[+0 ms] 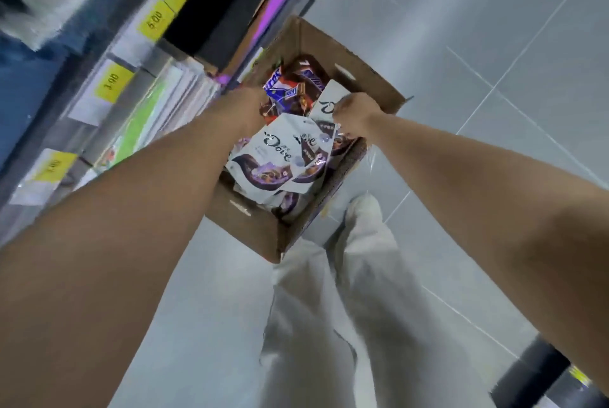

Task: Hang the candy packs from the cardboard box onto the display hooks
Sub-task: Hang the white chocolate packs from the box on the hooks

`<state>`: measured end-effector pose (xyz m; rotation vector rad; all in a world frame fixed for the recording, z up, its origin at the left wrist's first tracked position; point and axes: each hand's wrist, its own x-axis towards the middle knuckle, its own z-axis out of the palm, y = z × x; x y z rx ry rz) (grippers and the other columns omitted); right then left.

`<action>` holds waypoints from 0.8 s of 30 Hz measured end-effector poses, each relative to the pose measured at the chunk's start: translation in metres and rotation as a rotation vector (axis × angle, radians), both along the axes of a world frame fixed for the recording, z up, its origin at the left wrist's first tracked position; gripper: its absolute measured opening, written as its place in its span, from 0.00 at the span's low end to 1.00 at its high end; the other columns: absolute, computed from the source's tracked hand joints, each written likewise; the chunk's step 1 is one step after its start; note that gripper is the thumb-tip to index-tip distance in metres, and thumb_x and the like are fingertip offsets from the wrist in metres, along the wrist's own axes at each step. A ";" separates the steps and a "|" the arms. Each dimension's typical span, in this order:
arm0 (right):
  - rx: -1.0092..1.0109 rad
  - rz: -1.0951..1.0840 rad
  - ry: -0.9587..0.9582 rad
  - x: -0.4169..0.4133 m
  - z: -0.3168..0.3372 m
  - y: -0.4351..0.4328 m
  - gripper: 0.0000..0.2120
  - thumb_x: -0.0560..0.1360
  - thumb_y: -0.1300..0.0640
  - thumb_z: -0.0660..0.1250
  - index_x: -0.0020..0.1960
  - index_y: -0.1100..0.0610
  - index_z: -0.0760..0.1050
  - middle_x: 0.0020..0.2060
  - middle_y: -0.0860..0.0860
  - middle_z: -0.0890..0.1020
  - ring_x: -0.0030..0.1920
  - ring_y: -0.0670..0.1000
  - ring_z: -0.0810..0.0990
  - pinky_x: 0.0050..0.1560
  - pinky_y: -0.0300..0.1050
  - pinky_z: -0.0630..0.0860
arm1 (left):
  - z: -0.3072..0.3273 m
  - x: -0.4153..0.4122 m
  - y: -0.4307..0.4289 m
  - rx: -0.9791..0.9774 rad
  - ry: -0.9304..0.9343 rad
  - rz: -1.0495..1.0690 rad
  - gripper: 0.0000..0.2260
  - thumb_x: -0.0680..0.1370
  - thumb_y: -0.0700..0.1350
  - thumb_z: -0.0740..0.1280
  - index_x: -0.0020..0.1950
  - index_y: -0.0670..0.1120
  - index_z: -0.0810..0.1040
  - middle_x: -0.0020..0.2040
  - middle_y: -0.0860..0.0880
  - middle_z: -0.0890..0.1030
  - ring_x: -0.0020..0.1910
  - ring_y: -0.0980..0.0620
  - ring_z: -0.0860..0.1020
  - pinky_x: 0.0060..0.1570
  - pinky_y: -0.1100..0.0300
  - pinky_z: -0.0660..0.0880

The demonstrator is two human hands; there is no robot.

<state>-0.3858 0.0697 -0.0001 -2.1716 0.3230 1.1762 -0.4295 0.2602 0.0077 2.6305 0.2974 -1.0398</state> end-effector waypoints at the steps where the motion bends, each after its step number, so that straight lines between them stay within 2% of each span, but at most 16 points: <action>1: -0.059 0.103 -0.026 0.003 -0.018 0.004 0.13 0.78 0.62 0.60 0.60 0.61 0.75 0.59 0.56 0.79 0.59 0.56 0.78 0.45 0.41 0.73 | -0.018 0.004 0.000 -0.004 -0.014 -0.020 0.18 0.76 0.38 0.64 0.66 0.46 0.72 0.63 0.39 0.74 0.59 0.39 0.75 0.56 0.51 0.73; 2: -0.168 0.410 -0.140 0.006 -0.038 0.006 0.13 0.78 0.62 0.59 0.61 0.59 0.74 0.60 0.54 0.78 0.61 0.54 0.77 0.50 0.42 0.73 | -0.039 0.007 -0.001 -0.010 -0.002 -0.042 0.18 0.76 0.38 0.64 0.66 0.48 0.72 0.63 0.41 0.74 0.59 0.39 0.75 0.56 0.51 0.74; 3: -0.233 0.552 -0.157 0.009 -0.054 0.010 0.14 0.79 0.63 0.57 0.63 0.60 0.73 0.60 0.53 0.77 0.64 0.54 0.75 0.55 0.43 0.73 | -0.060 0.011 -0.002 -0.020 0.001 -0.064 0.19 0.76 0.38 0.63 0.66 0.50 0.72 0.63 0.42 0.74 0.58 0.40 0.75 0.56 0.50 0.75; 4: -0.254 0.558 -0.122 0.016 -0.067 0.014 0.14 0.80 0.63 0.55 0.64 0.61 0.71 0.58 0.53 0.77 0.65 0.54 0.73 0.58 0.43 0.73 | -0.080 0.014 -0.004 -0.028 0.019 -0.090 0.20 0.75 0.38 0.62 0.66 0.52 0.71 0.64 0.43 0.74 0.59 0.41 0.75 0.56 0.50 0.75; 5: -0.219 0.524 -0.058 0.020 -0.082 0.018 0.14 0.80 0.65 0.54 0.63 0.63 0.70 0.50 0.54 0.77 0.63 0.55 0.74 0.56 0.43 0.74 | -0.101 0.016 -0.005 -0.039 0.043 -0.121 0.23 0.75 0.37 0.61 0.68 0.53 0.69 0.66 0.43 0.73 0.61 0.41 0.74 0.58 0.50 0.74; 6: -0.214 0.439 -0.021 0.024 -0.092 0.024 0.11 0.79 0.65 0.54 0.58 0.64 0.72 0.41 0.53 0.74 0.57 0.55 0.75 0.48 0.41 0.74 | -0.117 0.018 -0.007 -0.039 0.083 -0.143 0.26 0.75 0.36 0.60 0.71 0.53 0.66 0.69 0.43 0.70 0.64 0.41 0.72 0.60 0.50 0.73; 8: -0.104 0.259 0.096 0.032 -0.126 0.034 0.07 0.78 0.64 0.58 0.42 0.59 0.70 0.32 0.52 0.68 0.42 0.52 0.74 0.30 0.38 0.70 | -0.150 0.022 -0.012 -0.038 0.158 -0.188 0.31 0.75 0.33 0.58 0.75 0.54 0.59 0.75 0.45 0.61 0.71 0.41 0.65 0.64 0.49 0.69; 9: -0.088 0.226 0.145 0.035 -0.142 0.038 0.10 0.77 0.62 0.60 0.37 0.55 0.67 0.33 0.52 0.71 0.36 0.51 0.73 0.26 0.36 0.70 | -0.163 0.023 -0.015 -0.037 0.188 -0.229 0.32 0.75 0.32 0.58 0.76 0.54 0.56 0.77 0.47 0.57 0.73 0.42 0.61 0.66 0.49 0.67; 10: -0.098 0.336 0.075 0.034 -0.157 0.037 0.11 0.76 0.61 0.61 0.36 0.54 0.65 0.37 0.53 0.75 0.33 0.50 0.73 0.26 0.36 0.71 | -0.177 0.022 -0.017 -0.036 0.229 -0.279 0.34 0.75 0.32 0.58 0.76 0.55 0.53 0.78 0.49 0.53 0.75 0.43 0.57 0.67 0.48 0.65; 11: -0.150 0.473 0.024 0.033 -0.169 0.037 0.09 0.76 0.61 0.60 0.37 0.55 0.67 0.43 0.55 0.77 0.34 0.50 0.74 0.30 0.38 0.73 | -0.189 0.020 -0.019 -0.021 0.268 -0.317 0.35 0.75 0.32 0.59 0.76 0.57 0.52 0.78 0.50 0.50 0.75 0.43 0.55 0.68 0.48 0.64; 12: -0.195 0.588 -0.017 0.031 -0.178 0.036 0.06 0.77 0.61 0.59 0.42 0.59 0.71 0.49 0.57 0.78 0.39 0.52 0.77 0.36 0.40 0.74 | -0.200 0.016 -0.020 0.004 0.294 -0.342 0.35 0.76 0.34 0.60 0.76 0.58 0.51 0.78 0.50 0.50 0.75 0.43 0.55 0.67 0.48 0.63; 14: -0.199 0.627 -0.048 0.028 -0.192 0.034 0.11 0.78 0.62 0.58 0.58 0.63 0.72 0.58 0.58 0.77 0.55 0.57 0.78 0.46 0.41 0.71 | -0.212 0.011 -0.023 0.083 0.204 -0.383 0.32 0.75 0.36 0.63 0.75 0.56 0.57 0.75 0.44 0.58 0.71 0.40 0.61 0.63 0.48 0.66; 15: -0.189 0.620 -0.040 0.026 -0.196 0.033 0.14 0.77 0.62 0.58 0.62 0.62 0.70 0.59 0.58 0.76 0.58 0.57 0.77 0.46 0.41 0.69 | -0.213 0.008 -0.024 0.131 0.116 -0.416 0.27 0.75 0.37 0.64 0.72 0.52 0.63 0.71 0.41 0.63 0.67 0.39 0.65 0.61 0.48 0.67; 18: -0.213 0.673 -0.036 0.019 -0.206 0.025 0.15 0.76 0.62 0.61 0.62 0.62 0.72 0.56 0.57 0.79 0.54 0.56 0.79 0.42 0.40 0.70 | -0.206 0.007 -0.024 0.213 -0.045 -0.521 0.14 0.76 0.39 0.65 0.61 0.45 0.75 0.59 0.42 0.74 0.59 0.40 0.73 0.58 0.50 0.68; 22: -0.213 0.698 -0.025 0.018 -0.181 0.022 0.12 0.76 0.60 0.61 0.58 0.61 0.76 0.45 0.57 0.79 0.50 0.57 0.79 0.42 0.40 0.68 | -0.175 0.004 -0.008 0.047 0.075 -0.303 0.10 0.77 0.40 0.64 0.57 0.47 0.75 0.56 0.41 0.76 0.54 0.40 0.75 0.48 0.52 0.72; 24: -0.189 0.718 -0.047 0.021 -0.157 0.023 0.13 0.77 0.59 0.60 0.59 0.59 0.75 0.46 0.57 0.78 0.52 0.57 0.79 0.43 0.41 0.66 | -0.152 0.002 -0.001 -0.004 0.088 -0.243 0.06 0.77 0.42 0.64 0.53 0.50 0.74 0.54 0.42 0.76 0.52 0.42 0.75 0.45 0.54 0.71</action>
